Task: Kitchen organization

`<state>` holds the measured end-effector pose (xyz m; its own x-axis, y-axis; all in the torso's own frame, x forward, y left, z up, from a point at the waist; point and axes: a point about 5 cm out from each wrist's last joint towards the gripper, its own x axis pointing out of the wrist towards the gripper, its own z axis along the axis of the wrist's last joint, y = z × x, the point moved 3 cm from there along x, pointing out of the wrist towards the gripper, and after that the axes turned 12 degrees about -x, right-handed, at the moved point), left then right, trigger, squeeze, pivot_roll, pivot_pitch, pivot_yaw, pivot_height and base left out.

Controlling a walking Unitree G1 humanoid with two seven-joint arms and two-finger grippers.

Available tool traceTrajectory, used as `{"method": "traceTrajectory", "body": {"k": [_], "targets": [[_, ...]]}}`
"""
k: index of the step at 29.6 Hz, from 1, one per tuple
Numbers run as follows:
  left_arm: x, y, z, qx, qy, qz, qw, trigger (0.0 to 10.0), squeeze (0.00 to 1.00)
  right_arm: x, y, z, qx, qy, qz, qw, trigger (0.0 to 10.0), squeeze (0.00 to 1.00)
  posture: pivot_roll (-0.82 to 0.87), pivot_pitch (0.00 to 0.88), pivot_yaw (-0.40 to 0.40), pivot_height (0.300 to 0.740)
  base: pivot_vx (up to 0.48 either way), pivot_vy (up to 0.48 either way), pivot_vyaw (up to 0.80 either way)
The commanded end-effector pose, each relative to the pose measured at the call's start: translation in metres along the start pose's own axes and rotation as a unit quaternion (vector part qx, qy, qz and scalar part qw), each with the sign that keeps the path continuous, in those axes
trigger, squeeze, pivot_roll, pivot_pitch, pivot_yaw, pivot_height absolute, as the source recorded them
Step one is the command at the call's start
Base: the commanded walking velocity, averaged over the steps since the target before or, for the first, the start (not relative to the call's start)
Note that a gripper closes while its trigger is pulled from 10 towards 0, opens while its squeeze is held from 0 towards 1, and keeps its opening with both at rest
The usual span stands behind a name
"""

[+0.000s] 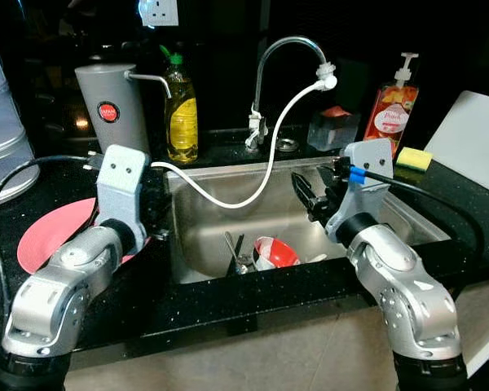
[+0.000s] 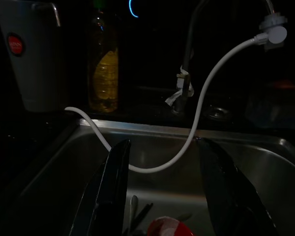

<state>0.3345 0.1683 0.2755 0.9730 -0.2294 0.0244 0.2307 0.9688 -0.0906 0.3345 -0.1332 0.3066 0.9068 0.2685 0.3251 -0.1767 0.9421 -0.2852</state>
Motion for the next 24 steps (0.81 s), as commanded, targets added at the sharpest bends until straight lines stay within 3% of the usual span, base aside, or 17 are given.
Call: {"method": "traceTrajectory", "body": {"k": [1,4,10,12,13,14,15,18,22,23,24], "targets": [[-0.001,0.013,-0.006,-0.002,0.012,0.039,0.999,10.0,0.00,0.002,-0.006,0.001,-0.003,-0.005,-0.011,1.000,10.0,0.00,-0.05,0.065,0.001,0.740,0.000,0.000,0.00],[0.000,0.030,-0.014,-0.013,0.031,0.099,0.995,10.0,0.00,0.004,-0.008,0.000,-0.004,-0.004,-0.014,1.000,10.0,0.00,-0.04,0.063,-0.001,0.740,0.000,0.000,0.00],[0.002,0.049,-0.021,-0.018,0.045,0.177,0.983,10.0,0.00,0.006,-0.010,0.000,-0.009,-0.006,-0.017,1.000,10.0,0.00,-0.05,0.060,-0.002,0.740,0.000,0.000,0.00],[-0.001,0.063,-0.018,0.002,0.032,0.229,0.973,10.0,0.00,0.007,-0.012,-0.001,-0.011,-0.007,-0.021,1.000,10.0,0.00,-0.05,0.057,0.000,0.740,0.000,0.000,0.00],[-0.003,0.072,-0.016,-0.008,0.022,0.259,0.966,10.0,0.00,0.007,-0.013,-0.001,-0.012,-0.007,-0.023,1.000,10.0,0.00,-0.05,0.056,0.000,0.740,0.000,0.000,0.00],[-0.003,0.072,-0.016,-0.008,0.022,0.259,0.966,10.0,0.00,0.007,-0.013,-0.001,-0.012,-0.007,-0.023,1.000,10.0,0.00,-0.05,0.056,0.000,0.740,0.000,0.000,0.00],[-0.006,0.084,-0.013,-0.027,0.012,0.292,0.956,10.0,0.00,0.007,-0.016,-0.002,-0.012,-0.007,-0.027,1.000,10.0,0.00,-0.05,0.054,-0.002,0.740,0.000,0.000,0.00],[-0.005,0.087,-0.011,-0.043,0.006,0.295,0.955,10.0,0.00,0.007,-0.018,-0.002,-0.012,-0.008,-0.030,0.999,10.0,0.00,-0.05,0.053,-0.006,0.740,0.000,0.000,0.00],[-0.001,0.080,-0.008,-0.037,0.002,0.279,0.960,10.0,0.00,0.009,-0.018,-0.002,-0.010,-0.008,-0.030,0.999,10.0,0.00,-0.05,0.051,-0.007,0.740,0.000,0.000,0.00],[0.000,0.077,-0.008,-0.033,0.001,0.275,0.961,10.0,0.18,0.009,-0.017,-0.002,-0.009,-0.009,-0.029,0.999,10.0,0.00,-0.05,0.051,-0.007,0.740,0.000,0.000,0.00],[0.000,0.075,-0.008,-0.032,0.000,0.273,0.962,10.0,0.25,0.010,-0.017,-0.002,-0.009,-0.010,-0.029,1.000,10.0,0.00,-0.05,0.048,-0.012,0.740,0.000,0.000,0.00]]}}
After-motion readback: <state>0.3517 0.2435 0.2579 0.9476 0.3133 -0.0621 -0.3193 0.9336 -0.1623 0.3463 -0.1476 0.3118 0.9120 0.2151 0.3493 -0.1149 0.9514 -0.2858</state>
